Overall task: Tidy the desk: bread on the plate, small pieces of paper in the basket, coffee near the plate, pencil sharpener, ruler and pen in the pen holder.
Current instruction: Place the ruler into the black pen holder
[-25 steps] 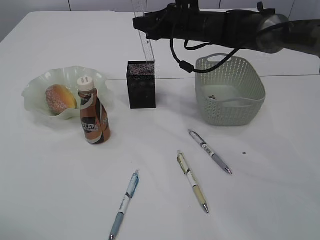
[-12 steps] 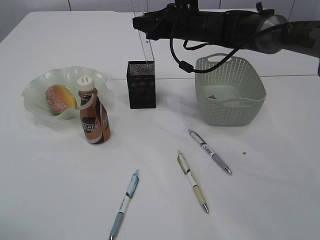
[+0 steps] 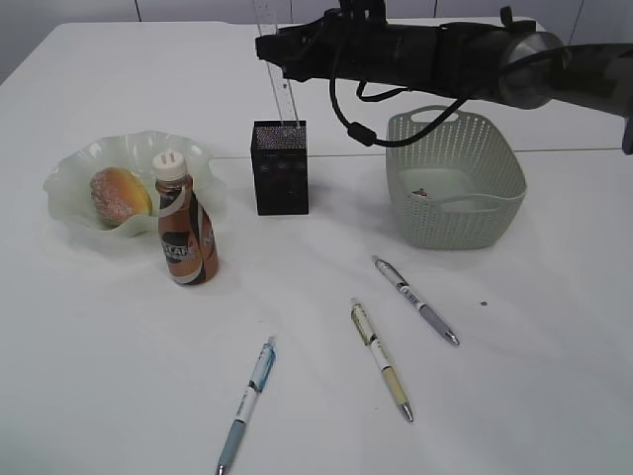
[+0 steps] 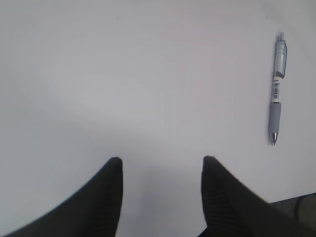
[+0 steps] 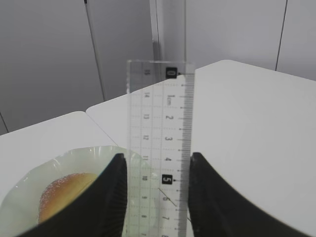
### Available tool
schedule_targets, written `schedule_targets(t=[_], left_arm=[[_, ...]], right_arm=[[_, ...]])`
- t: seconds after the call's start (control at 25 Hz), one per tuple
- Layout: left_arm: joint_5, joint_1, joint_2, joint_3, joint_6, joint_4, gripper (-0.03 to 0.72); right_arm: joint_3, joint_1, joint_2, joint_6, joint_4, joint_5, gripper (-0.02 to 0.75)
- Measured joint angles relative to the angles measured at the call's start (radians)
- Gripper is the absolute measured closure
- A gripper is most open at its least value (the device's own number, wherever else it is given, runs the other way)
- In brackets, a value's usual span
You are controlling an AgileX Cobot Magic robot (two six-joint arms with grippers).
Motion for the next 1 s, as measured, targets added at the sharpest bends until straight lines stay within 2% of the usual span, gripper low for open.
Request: schedule_targets(t=[1.0], left_arm=[[0.000,0.000,0.000,0.000,0.000,-0.003,0.308]], right_arm=[[-0.020,0.000,0.046,0.001,0.004,-0.008,0.468]])
